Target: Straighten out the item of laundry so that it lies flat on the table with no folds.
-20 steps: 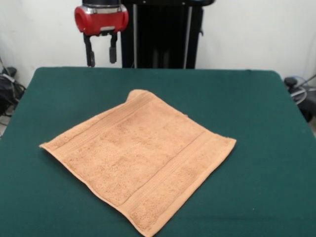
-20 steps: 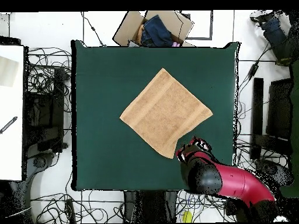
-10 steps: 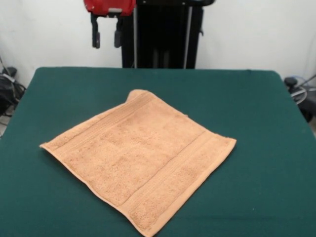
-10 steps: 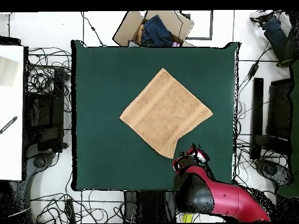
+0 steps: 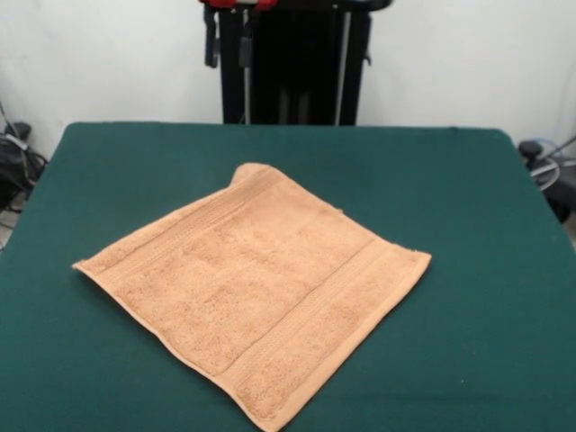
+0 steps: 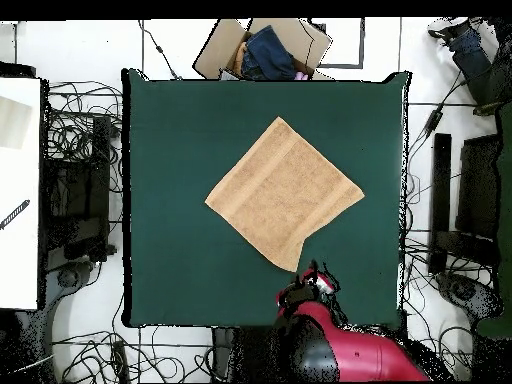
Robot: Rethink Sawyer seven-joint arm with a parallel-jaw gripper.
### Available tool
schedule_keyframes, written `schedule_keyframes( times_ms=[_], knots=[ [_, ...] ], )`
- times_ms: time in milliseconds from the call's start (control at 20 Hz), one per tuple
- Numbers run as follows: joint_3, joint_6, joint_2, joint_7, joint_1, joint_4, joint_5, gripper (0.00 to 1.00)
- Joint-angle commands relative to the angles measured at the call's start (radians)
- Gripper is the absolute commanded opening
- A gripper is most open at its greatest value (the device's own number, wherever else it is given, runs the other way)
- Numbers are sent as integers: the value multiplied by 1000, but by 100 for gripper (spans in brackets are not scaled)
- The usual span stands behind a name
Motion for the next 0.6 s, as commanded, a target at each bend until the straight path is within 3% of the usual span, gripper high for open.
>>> schedule_keyframes(
  times_ms=[50,600],
  knots=[
    [-64,-63,-10,306,49,99,35,100],
    [-19,-1,-97,289,-52,228,77,100]
  ],
)
